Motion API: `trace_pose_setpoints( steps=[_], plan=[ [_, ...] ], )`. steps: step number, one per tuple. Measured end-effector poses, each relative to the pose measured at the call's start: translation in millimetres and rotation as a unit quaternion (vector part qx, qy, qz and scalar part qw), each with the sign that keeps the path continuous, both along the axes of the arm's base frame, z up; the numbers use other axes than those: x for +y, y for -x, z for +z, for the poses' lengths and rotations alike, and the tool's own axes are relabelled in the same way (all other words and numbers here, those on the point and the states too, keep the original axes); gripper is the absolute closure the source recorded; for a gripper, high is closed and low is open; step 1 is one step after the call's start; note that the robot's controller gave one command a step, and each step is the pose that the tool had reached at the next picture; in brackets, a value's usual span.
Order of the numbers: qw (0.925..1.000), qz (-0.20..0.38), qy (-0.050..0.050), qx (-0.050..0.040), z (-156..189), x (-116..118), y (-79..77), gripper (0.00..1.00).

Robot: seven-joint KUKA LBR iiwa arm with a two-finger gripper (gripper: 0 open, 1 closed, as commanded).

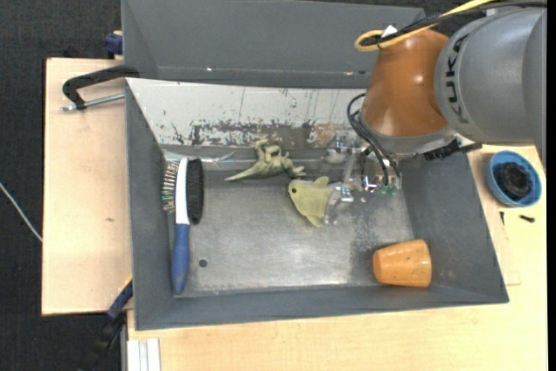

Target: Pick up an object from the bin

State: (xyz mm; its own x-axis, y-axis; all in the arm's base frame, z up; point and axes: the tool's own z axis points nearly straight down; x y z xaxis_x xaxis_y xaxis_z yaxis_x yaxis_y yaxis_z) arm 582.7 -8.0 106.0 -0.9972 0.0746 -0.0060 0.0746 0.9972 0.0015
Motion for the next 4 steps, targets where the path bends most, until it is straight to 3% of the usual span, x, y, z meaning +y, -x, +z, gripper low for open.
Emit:
trace_pose_setpoints(
  steps=[1,2,3,4],
  plan=[
    [0.9837,-0.18,-0.001,0.0021,-32.6,10.5,-6.0,0.0],
    [0.9839,-0.179,0.0,0.0017,-30.8,10.8,-7.2,0.0],
    [0.984,-0.178,-0.001,0.0021,-29.5,11.6,-7.7,1.0],
    [0.9841,-0.177,0.0,0.0017,-27.4,11.9,-8.6,1.0]
  ],
)
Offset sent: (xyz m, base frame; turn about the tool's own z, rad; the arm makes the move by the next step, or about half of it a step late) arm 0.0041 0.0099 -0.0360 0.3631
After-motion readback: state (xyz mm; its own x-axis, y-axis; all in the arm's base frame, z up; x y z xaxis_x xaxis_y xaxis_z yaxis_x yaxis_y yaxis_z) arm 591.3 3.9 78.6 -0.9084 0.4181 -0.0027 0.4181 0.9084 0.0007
